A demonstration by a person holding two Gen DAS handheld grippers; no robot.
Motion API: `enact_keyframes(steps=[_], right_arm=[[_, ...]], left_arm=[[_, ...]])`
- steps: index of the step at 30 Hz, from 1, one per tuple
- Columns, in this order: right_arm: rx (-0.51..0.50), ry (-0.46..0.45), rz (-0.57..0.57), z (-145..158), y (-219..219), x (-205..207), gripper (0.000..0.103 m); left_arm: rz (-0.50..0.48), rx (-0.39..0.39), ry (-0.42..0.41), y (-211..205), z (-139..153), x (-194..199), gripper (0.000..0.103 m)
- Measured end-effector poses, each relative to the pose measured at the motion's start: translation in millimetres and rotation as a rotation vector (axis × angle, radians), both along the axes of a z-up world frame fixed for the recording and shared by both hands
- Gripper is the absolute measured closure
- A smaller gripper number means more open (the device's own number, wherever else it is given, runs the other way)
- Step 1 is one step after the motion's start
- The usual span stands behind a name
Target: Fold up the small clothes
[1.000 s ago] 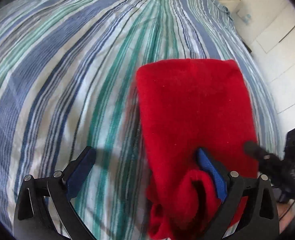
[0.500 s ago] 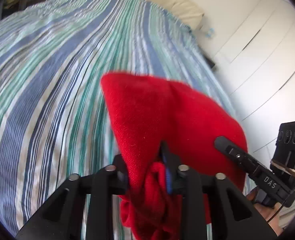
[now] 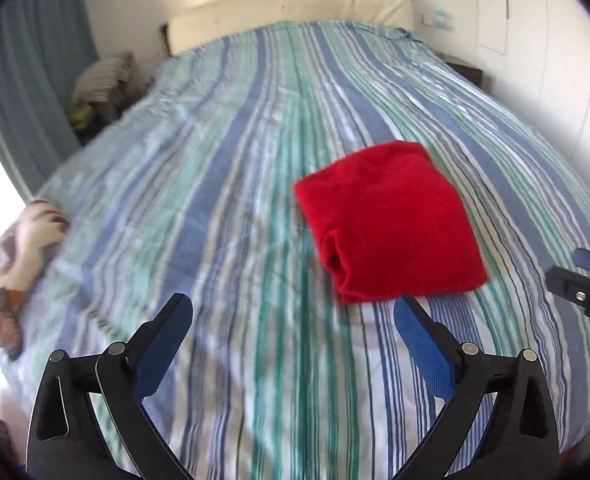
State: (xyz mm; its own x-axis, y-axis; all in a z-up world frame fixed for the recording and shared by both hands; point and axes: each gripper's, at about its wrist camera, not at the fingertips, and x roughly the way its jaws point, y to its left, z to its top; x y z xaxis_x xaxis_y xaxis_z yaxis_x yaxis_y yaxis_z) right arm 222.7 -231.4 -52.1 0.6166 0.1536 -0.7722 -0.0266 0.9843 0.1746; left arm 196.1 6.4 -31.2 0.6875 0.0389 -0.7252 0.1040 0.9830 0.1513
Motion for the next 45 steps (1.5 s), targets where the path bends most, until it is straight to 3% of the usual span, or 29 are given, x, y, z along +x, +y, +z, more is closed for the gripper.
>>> enact_keyframes(steps=[9,11,17,26,32,38,45], right_arm=[[-0.103,-0.024,0.027,46.4,24.8,-83.9,0.006],[-0.123,-0.03,0.037,52.0,28.7,-93.2,0.006],[-0.156,-0.02,0.032,62.0,33.0,-119.4,0.006],[-0.181,0.026,0.048,64.3,35.9,-137.3,0.006],[-0.189,0.047,0.072,76.1,44.7,-179.5,0.006],[-0.135,0.067,0.12,86.8,59.3,-219.6,0.006],[-0.135,0.034,0.147,108.0,70.4,-227.4,0.006]], left_arm=[[0.052,0.041,0.013,-5.9,21.1,-45.1,0.002],[0.059,0.017,0.033,-2.4,21.5,-53.1,0.002],[0.11,0.038,0.051,-0.3,25.1,-72.1,0.002],[0.082,0.013,0.212,-3.9,21.3,-89.9,0.002],[0.074,-0.031,0.33,6.4,18.4,-124.8,0.002],[0.061,0.003,0.304,7.6,34.3,-160.7,0.002],[0.06,-0.032,0.294,9.5,45.9,-168.0,0.002]])
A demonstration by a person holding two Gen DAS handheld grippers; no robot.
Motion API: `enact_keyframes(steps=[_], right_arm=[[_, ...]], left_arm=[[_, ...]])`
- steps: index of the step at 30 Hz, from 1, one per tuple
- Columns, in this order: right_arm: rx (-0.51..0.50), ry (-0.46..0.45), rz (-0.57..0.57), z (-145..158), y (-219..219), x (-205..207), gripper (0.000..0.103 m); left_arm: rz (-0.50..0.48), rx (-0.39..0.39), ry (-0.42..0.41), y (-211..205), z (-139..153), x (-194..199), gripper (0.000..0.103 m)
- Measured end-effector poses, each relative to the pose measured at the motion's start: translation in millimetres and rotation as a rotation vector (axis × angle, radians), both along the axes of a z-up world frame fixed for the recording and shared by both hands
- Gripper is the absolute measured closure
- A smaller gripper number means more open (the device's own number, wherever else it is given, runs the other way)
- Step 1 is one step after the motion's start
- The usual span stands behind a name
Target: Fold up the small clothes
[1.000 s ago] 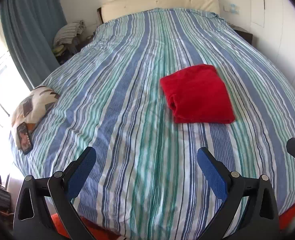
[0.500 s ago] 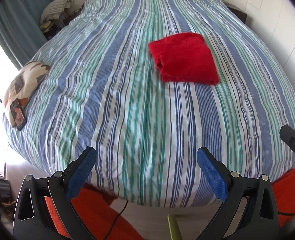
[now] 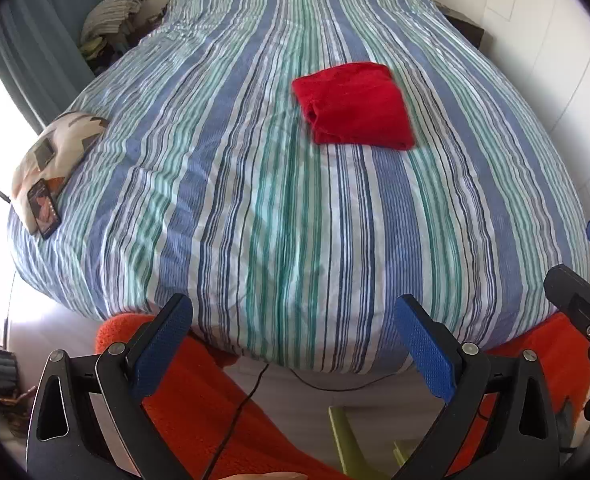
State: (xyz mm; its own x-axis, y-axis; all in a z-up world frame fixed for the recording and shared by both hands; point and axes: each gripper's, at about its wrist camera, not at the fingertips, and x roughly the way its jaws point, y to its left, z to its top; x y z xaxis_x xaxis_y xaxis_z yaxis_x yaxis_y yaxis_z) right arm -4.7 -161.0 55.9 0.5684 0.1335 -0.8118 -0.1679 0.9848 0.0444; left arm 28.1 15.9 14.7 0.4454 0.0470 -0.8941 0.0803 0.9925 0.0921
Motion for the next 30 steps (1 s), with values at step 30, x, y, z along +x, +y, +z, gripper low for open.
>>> enact_keyframes(steps=[30], right_arm=[[-0.077,-0.024,-0.087,3.8,-15.5,2.4,0.006]], left_arm=[[0.011,0.012,-0.089,-0.7,16.7,0.1,0.002]])
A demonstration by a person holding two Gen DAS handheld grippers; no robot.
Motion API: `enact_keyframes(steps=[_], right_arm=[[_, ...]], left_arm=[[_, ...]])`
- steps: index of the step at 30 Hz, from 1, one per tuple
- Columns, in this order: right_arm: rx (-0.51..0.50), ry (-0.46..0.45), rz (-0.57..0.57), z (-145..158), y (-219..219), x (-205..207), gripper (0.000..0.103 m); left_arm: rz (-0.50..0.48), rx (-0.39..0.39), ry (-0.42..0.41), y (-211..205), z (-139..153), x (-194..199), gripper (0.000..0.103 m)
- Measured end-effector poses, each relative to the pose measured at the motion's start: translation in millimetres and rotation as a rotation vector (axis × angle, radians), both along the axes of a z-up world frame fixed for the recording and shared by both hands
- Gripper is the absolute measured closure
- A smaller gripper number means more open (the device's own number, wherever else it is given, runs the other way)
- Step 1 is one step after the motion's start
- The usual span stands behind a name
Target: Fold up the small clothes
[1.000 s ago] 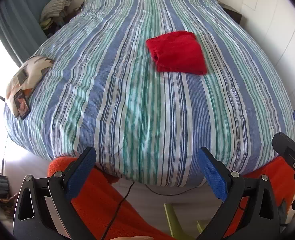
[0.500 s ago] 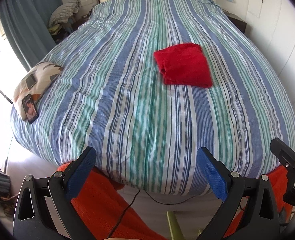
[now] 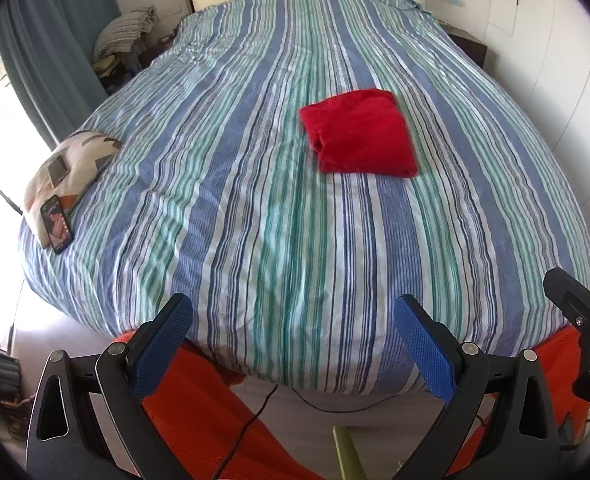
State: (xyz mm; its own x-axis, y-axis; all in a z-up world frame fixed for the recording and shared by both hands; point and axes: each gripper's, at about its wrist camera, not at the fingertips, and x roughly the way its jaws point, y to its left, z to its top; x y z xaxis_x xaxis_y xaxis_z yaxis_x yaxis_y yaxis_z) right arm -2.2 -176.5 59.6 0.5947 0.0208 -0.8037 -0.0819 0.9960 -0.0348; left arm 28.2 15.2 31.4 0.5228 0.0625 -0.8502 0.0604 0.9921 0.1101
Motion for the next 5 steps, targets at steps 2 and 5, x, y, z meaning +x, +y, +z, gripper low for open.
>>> enact_keyframes(steps=[2,5], right_arm=[[0.005,0.006,-0.001,-2.2,-0.3,0.3,0.006],[0.014,0.008,-0.004,-2.8,-1.1,0.9,0.006]], left_arm=[[0.002,0.009,-0.017,-0.8,0.5,-2.7,0.002],[0.01,0.036,-0.042,-3.4,2.6,-5.9,0.002]])
